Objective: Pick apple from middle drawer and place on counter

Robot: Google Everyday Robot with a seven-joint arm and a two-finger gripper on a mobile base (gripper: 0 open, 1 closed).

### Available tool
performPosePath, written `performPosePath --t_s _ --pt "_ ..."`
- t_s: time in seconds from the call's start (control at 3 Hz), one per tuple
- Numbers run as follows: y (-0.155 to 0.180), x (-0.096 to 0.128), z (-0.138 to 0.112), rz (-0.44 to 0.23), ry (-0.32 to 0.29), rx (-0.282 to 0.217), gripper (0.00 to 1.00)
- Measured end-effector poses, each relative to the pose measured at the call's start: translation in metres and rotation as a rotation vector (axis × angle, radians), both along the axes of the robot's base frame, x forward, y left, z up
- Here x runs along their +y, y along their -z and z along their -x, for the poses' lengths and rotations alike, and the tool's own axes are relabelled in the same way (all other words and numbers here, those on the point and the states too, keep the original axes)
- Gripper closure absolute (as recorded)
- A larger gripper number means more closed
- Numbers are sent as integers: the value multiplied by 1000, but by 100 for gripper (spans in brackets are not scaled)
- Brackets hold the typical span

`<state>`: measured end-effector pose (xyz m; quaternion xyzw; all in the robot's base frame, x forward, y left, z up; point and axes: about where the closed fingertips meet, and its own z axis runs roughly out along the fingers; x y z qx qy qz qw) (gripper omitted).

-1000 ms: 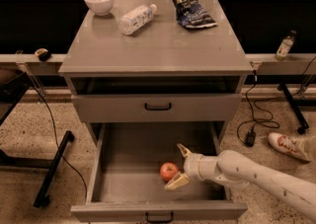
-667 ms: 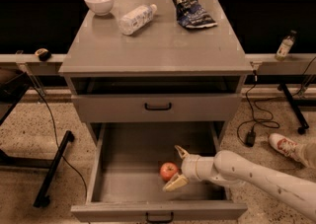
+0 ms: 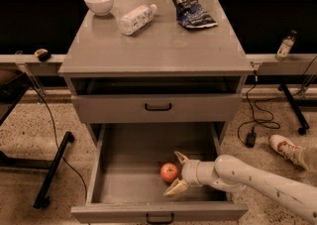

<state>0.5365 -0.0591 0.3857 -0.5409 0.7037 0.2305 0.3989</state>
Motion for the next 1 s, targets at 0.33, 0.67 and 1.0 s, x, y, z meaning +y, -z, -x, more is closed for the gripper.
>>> performPosePath --t_s 0.33,0.67,1.0 --pt "6 1 1 -30 2 19 9" --pt "8 6 2 -66 -10 30 28" --pt "7 11 2 -98 -27 32 51"
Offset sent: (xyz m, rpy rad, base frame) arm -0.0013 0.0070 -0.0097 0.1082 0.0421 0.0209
